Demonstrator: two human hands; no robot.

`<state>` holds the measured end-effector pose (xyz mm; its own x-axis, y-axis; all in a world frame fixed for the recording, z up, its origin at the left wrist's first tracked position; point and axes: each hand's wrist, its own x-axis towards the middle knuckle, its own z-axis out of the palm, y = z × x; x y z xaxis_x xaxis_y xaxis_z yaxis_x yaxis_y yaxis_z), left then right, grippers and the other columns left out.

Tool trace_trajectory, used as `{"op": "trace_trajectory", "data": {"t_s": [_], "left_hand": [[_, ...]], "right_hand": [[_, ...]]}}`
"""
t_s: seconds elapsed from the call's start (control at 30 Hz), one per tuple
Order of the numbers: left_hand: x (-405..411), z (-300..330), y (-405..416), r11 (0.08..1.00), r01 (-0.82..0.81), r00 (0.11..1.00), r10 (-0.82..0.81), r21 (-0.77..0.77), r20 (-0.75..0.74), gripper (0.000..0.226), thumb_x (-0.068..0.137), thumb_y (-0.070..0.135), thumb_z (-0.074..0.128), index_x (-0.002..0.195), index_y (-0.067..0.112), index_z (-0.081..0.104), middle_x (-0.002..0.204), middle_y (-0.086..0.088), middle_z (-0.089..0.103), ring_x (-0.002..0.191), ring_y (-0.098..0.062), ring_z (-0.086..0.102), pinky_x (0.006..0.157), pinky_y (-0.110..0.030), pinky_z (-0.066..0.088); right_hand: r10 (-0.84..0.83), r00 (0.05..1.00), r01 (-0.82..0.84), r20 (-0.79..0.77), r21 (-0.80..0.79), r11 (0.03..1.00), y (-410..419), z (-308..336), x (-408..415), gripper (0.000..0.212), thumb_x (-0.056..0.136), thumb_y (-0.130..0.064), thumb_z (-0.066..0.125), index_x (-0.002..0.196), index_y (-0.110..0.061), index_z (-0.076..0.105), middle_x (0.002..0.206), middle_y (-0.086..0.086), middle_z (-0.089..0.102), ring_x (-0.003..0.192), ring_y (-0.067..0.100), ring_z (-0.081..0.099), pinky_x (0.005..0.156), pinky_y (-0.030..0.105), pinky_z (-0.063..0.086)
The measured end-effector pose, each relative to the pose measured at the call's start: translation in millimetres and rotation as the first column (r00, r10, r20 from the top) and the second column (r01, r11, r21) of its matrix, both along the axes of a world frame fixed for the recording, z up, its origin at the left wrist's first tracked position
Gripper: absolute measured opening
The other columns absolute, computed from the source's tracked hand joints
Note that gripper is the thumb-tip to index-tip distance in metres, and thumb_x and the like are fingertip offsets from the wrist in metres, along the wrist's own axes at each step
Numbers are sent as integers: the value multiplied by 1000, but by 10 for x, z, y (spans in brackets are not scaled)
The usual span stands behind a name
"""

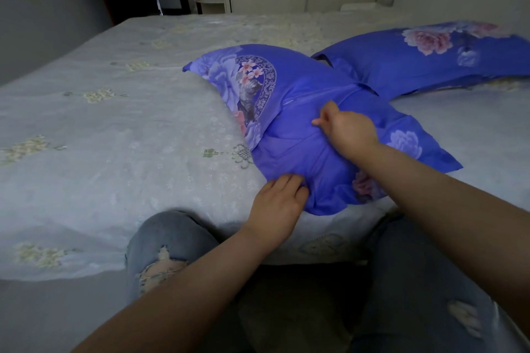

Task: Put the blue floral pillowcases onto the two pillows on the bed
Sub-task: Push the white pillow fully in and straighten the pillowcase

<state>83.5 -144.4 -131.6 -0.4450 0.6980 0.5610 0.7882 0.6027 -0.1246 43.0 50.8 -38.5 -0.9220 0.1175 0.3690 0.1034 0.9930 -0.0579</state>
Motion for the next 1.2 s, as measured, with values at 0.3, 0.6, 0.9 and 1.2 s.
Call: {"op": "trace_trajectory", "data": {"t_s": [0.3,0.6,0.9,1.2], "left_hand": [[-94,119,-100,996,84,996,-84,-10,34,22,76,12,49,83,16,70,84,0,66,80,-23,60,69,-32,44],[-376,371,-637,999,29,999,-28,41,-18,22,76,11,51,86,16,71,89,2,68,84,-23,58,74,-28,35],[-630,548,-922,996,22,997,-16,-82,72,23,75,14,49,81,18,70,81,3,66,78,-22,57,68,-32,43],[-971,583,-1395,927,-366,849,297,81,438,17,67,10,81,82,16,73,131,-14,49,116,-39,42,95,-35,37]], "right_hand": [[185,952,-248,244,263,932,-457,186,-464,67,88,-62,42,139,-19,39,142,7,41,131,26,35,106,43,24],[200,865,-293,461,140,946,-776,373,-781,56,83,-62,55,107,-12,58,117,8,60,107,31,56,84,38,41],[13,1000,-15,20,91,996,-362,473,-929,42,91,-52,49,100,-11,54,104,18,65,99,35,58,90,42,35],[201,836,-171,511,-105,980,-314,612,-743,48,83,-55,60,101,-10,56,120,12,56,101,29,53,85,33,40]]}}
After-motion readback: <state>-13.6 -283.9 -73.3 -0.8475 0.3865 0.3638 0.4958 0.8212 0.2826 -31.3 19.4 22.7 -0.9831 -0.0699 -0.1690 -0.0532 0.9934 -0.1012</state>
